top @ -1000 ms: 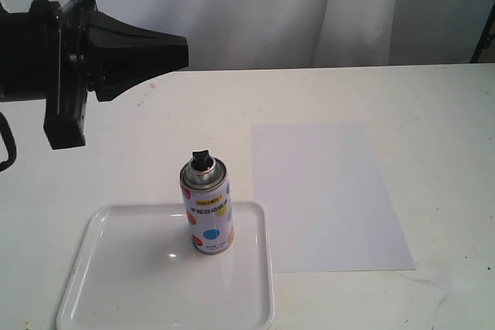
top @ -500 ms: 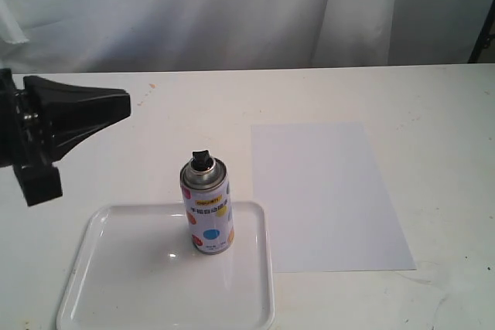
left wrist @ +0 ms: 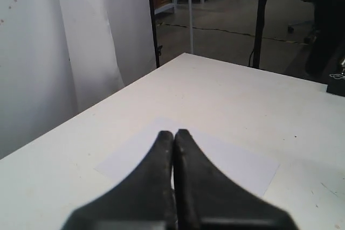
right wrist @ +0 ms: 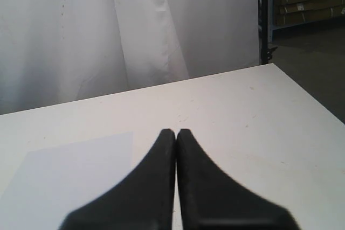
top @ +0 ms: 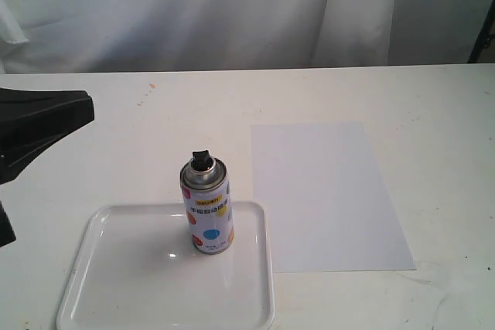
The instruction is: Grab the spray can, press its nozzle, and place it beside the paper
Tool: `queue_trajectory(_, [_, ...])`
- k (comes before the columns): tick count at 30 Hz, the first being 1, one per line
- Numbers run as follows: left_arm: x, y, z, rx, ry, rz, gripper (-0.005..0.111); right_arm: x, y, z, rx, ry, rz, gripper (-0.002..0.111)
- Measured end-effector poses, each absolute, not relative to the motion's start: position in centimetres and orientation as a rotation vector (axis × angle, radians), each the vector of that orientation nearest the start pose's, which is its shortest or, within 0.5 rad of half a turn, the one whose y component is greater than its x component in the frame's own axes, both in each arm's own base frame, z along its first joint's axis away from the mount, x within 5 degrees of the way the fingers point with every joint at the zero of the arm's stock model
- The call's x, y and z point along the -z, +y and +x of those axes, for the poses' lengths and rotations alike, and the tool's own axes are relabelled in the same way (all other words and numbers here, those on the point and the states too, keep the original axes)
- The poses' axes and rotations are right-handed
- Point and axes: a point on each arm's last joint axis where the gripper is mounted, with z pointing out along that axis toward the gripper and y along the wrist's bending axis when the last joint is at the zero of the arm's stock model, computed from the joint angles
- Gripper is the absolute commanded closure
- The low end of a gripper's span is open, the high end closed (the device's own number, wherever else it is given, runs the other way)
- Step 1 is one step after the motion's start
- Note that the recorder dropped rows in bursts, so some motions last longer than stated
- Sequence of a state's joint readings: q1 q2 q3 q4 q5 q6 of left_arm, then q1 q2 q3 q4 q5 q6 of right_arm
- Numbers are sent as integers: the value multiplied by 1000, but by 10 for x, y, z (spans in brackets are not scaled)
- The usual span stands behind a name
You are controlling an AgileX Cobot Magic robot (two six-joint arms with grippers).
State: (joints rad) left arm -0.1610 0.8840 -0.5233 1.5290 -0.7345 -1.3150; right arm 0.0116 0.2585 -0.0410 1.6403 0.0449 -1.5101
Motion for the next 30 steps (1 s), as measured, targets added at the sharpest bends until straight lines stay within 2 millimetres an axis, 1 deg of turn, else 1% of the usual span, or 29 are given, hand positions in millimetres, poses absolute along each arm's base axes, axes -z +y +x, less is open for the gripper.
queue_trajectory(4, [-304,-86,151,618,1588,829,107,-210,5,78,-144,1699,67,108])
queue_trajectory(7, [-300,-81,151,550,1632,814,107,-210,5,78,-144,1699,67,108])
queue_trajectory(10, [-299,-65,149,461,1701,636,107,-210,5,78,-144,1699,67,108])
queue_trajectory(12, [-298,-52,144,406,1714,505,107,-210,5,78,-144,1699,67,108])
queue_trajectory(13, [-297,-41,133,359,1702,400,107,-210,5,78,-144,1699,67,108])
queue_trajectory(14, [-296,-37,128,338,1689,365,107,-210,5,78,-144,1699,67,108])
queue_trajectory(19, [-286,-24,102,226,1626,244,107,-210,5,78,-144,1699,67,108])
queue_trajectory(22, [-278,-21,93,196,1598,179,107,-210,5,78,-144,1699,67,108])
queue_trajectory(24, [-275,-20,89,190,1584,154,107,-210,5,78,-144,1699,67,108])
queue_trajectory(26, [-277,-19,87,203,1566,127,107,-210,5,78,-144,1699,67,108])
queue_trajectory(30, [-278,-17,87,213,1561,74,107,-210,5,78,-144,1699,67,108])
